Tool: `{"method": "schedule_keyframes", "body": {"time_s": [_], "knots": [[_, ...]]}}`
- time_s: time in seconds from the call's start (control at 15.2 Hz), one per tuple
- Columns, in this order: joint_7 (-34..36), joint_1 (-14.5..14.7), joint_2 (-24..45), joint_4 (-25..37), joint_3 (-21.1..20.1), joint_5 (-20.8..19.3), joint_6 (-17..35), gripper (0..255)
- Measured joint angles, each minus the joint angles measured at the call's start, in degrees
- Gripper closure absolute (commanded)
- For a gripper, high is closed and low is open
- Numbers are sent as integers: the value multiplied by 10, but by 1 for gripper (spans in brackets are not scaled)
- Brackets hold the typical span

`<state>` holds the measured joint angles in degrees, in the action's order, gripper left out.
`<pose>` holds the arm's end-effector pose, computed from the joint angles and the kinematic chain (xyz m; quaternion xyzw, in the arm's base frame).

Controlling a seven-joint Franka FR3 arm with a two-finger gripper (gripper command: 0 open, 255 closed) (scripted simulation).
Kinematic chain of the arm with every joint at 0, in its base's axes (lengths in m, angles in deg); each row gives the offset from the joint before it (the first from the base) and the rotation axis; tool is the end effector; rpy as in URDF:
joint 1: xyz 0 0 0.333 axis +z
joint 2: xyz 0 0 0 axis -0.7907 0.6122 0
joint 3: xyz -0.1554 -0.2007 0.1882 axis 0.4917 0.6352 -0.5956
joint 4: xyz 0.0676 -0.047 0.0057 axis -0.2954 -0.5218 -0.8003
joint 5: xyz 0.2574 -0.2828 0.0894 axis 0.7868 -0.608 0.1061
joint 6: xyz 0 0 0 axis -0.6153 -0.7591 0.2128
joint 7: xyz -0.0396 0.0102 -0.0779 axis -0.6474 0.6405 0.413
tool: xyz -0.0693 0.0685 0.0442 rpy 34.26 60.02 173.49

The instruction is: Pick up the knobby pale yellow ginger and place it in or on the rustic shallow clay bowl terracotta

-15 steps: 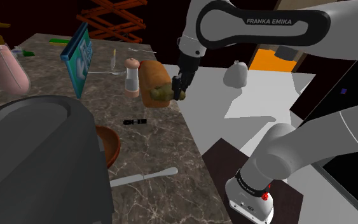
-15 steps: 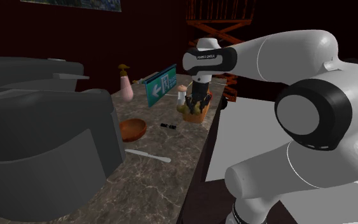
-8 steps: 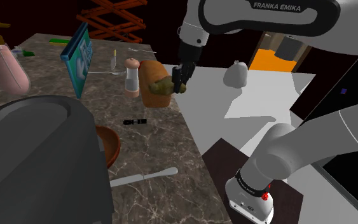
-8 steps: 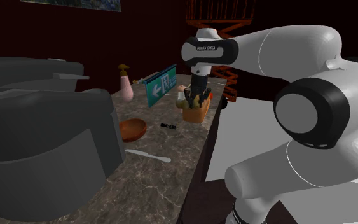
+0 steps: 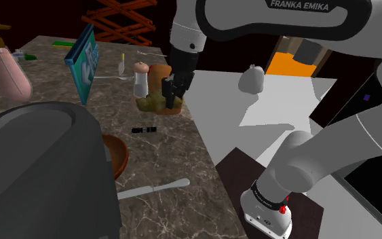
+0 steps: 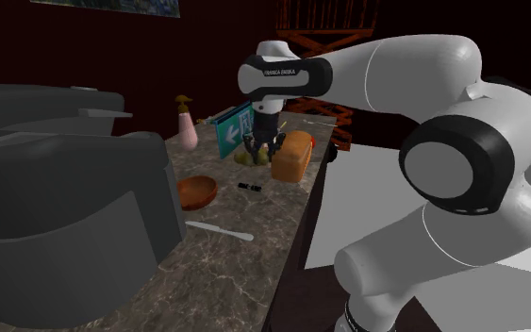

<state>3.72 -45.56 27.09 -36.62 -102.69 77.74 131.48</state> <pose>0.3717 0.2105 0.5779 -0.9930 -0.1105 -0.0127 0.0390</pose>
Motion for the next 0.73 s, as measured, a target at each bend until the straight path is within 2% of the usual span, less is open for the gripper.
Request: {"method": "schedule_keyframes", "body": {"time_s": [0.46, 0.73], "knots": [[107, 19, 82, 88, -82, -5, 7, 255], [170, 31, 135, 136, -127, -22, 15, 255]]}}
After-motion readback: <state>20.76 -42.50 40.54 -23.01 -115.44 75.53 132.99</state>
